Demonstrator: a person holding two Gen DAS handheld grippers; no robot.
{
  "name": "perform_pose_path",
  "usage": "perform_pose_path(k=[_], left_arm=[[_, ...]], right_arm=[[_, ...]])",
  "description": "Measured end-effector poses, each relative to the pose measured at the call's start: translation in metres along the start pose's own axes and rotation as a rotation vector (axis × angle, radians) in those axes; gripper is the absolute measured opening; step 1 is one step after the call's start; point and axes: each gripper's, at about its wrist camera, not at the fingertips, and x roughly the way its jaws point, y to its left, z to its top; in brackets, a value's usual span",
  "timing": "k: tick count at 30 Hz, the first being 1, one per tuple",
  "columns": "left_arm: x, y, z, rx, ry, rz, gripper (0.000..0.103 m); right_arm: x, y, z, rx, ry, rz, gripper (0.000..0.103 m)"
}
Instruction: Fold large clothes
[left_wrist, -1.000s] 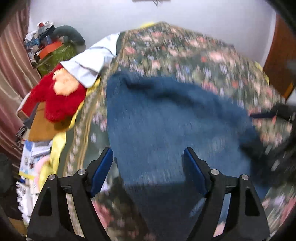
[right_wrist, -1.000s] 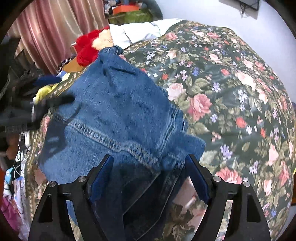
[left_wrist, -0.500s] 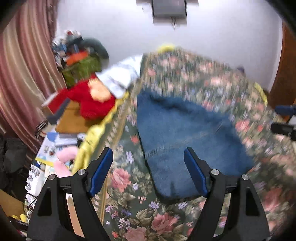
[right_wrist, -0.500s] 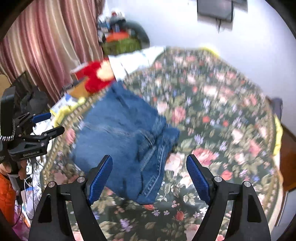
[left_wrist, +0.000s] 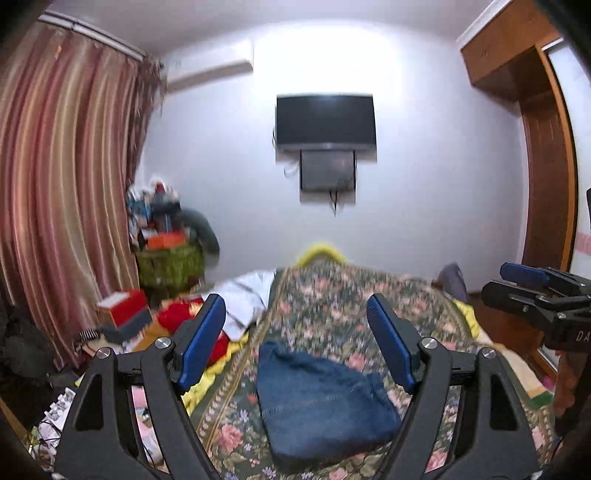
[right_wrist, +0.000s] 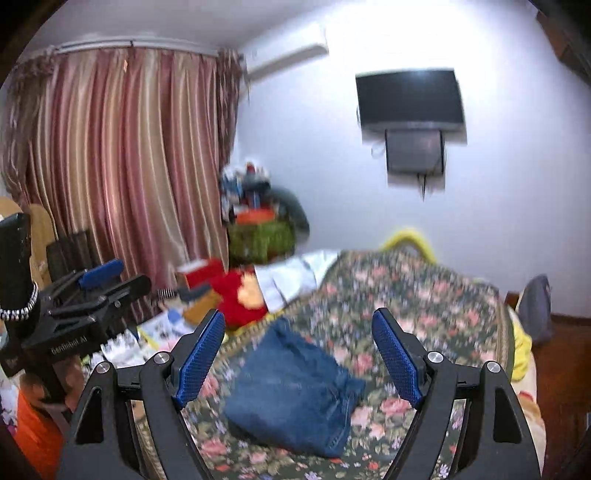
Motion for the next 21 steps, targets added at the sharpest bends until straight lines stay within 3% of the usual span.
perform_pose_path(k=[7,9,13,21], left_arm=[[-0.034,-0.015,-0.005,0.003,-0.053,0.017,0.081],[-0.039,-0.016,-0.009,-0.014,-0.048,0.015,0.09],[-0.044,-0.015,-0.015,-0.033,-0.042,0.014,0.1],[-0.045,-0.008,-0.022,-0.071,-0.012,0.021,0.102]], right_arm=[[-0.05,0.037,-0.007,-0.023,-0.118,-0.053,0.081],[-0.057,0.045,-0.012,-0.033,-0.127,-0.086,0.082],[-0.067,0.059,-0.022,-0.03,-0.143,-0.145,0.103],[-0.068,0.055,-0.03,0.024,-0.109,-0.16,0.103]])
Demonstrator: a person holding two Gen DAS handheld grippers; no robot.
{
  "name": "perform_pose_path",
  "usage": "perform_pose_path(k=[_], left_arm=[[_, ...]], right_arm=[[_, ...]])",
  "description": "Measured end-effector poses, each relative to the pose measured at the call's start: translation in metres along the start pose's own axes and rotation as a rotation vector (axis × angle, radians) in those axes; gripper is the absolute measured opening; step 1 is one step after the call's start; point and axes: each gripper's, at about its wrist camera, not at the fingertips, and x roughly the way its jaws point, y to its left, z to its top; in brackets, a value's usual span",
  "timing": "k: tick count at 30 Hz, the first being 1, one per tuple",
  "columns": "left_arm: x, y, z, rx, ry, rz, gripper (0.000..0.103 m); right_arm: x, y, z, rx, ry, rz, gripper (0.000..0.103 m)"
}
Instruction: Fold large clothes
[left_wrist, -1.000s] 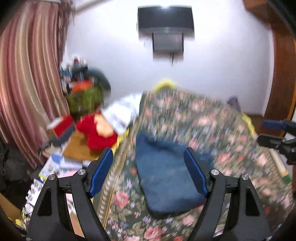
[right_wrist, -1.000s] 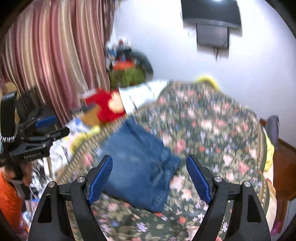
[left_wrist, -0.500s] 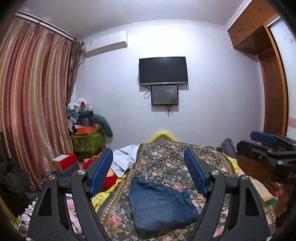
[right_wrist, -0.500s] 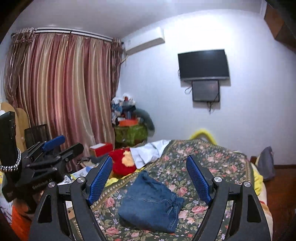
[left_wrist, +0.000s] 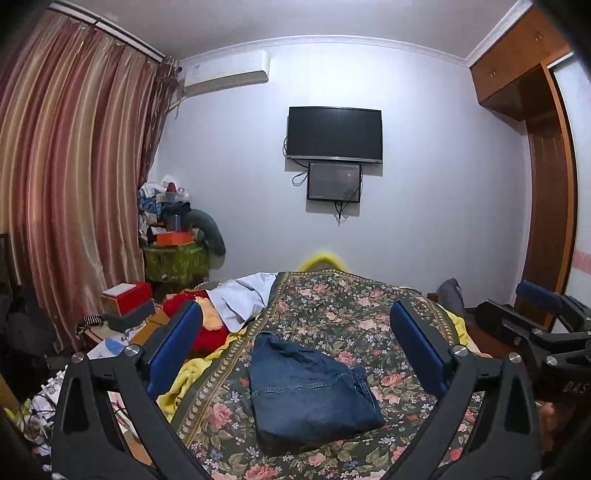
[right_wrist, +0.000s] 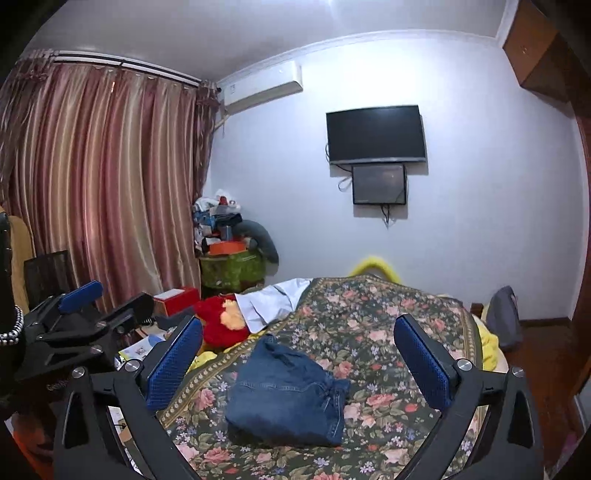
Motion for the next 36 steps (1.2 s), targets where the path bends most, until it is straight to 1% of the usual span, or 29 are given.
perform_pose_path(k=[2,7,36], left_arm=[[-0.002,-0.001,-0.001,-0.003,0.002,0.0,0.102],[-0.003,-0.001,-0.003,0.0,0.002,0.001,0.102],[0.007,0.0,-0.008,0.004,0.027,-0.023,0.103]], right_arm=[[0.003,-0.004,-0.001,0.019,0.016,0.005,0.103],[0.003,-0.005,-0.003,0.026,0.023,0.005,0.103],[0.013,-0.006,-0.009,0.039,0.03,0.01,0.103]])
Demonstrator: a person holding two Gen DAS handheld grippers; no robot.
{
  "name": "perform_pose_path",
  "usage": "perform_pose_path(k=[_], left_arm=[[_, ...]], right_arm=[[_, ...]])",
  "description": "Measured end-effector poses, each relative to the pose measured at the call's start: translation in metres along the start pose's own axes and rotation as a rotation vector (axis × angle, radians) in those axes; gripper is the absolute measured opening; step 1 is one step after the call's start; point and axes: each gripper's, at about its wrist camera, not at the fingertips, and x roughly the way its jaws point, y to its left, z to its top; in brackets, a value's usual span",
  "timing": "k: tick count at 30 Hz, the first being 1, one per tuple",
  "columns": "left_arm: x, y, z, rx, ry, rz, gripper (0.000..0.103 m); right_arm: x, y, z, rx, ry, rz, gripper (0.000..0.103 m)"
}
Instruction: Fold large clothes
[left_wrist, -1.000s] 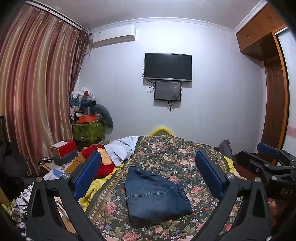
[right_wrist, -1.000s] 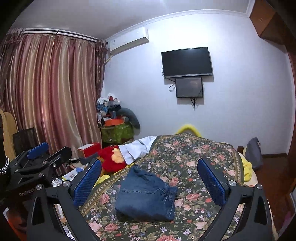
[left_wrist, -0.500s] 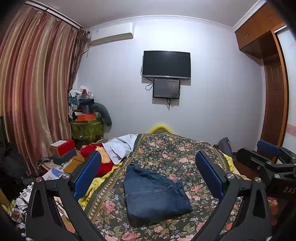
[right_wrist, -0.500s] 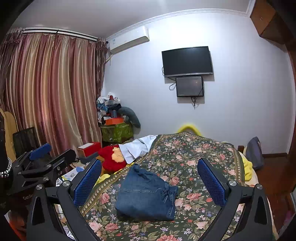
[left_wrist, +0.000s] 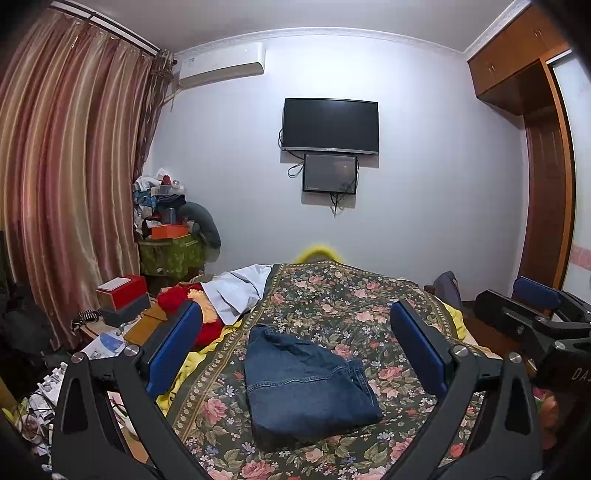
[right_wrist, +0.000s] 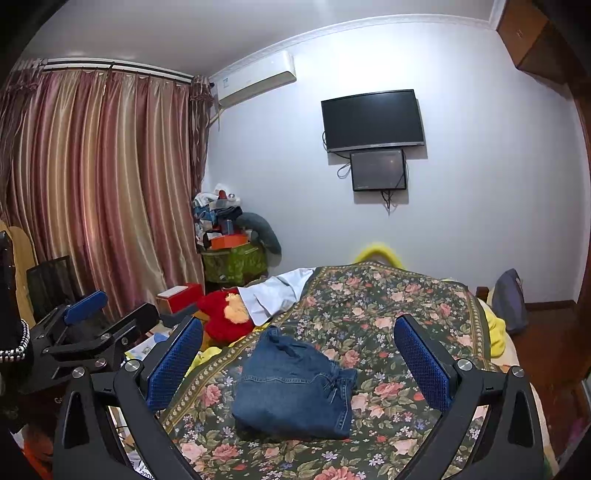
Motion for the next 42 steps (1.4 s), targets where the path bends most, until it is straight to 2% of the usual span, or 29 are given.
perform_pose_path(k=[31,42], left_arm=[[0.003,0.015,-0.002,-0.004,0.01,-0.058,0.103],[0.001,0.01,-0.002,0.016,0.006,-0.065,0.103]], right_arm=[[-0.003,0.004,0.002,0.012,-0.003,0.001,0.103],[-0.003,0.005,0.002,0.013,-0.002,0.0,0.103]])
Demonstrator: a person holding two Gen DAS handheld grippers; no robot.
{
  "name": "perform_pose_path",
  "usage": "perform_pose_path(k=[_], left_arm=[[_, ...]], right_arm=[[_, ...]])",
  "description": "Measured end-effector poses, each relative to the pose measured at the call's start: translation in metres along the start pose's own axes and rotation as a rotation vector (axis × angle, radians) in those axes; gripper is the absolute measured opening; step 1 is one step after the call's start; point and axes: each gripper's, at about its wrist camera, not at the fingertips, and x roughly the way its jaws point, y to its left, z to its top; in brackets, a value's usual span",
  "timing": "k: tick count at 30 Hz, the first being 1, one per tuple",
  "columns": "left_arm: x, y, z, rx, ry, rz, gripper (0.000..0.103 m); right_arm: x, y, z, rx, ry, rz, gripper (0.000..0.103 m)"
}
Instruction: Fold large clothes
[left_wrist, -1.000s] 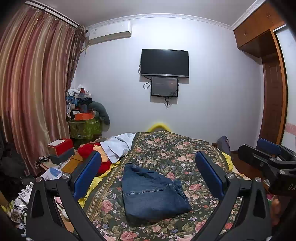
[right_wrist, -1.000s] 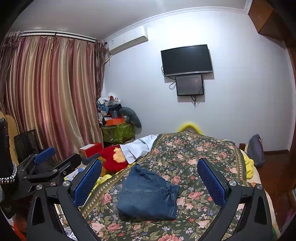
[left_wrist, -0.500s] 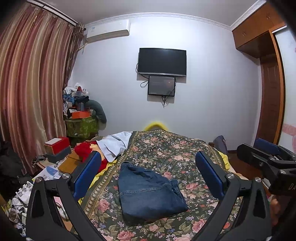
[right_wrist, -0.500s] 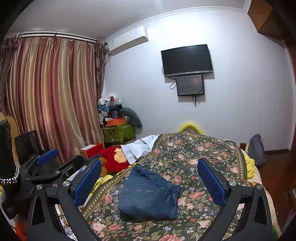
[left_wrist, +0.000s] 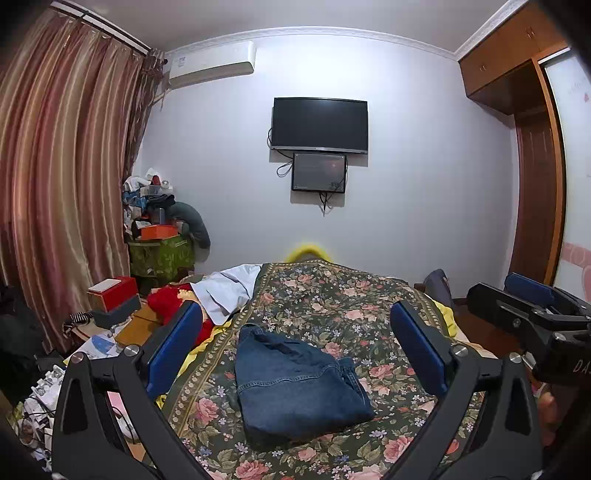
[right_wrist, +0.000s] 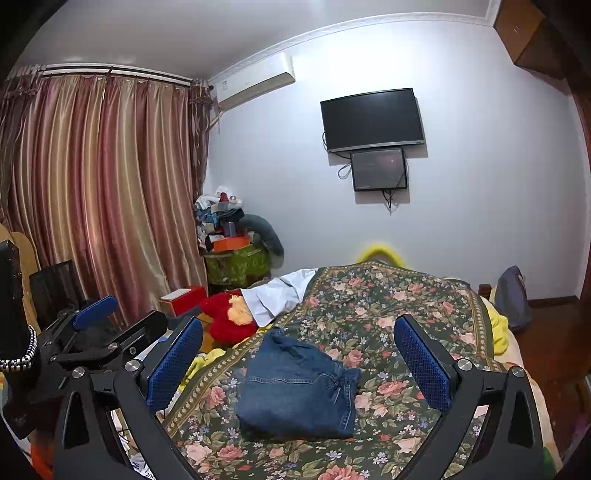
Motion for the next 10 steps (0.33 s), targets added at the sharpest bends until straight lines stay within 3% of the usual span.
perform_pose_path(k=[10], left_arm=[[0.0004,0.001,0.0008,-0.012,0.009,-0.004,0.103]], right_arm=[[0.0,0.0044,-0.0006,0.003,0.002,-0.002,0.103]])
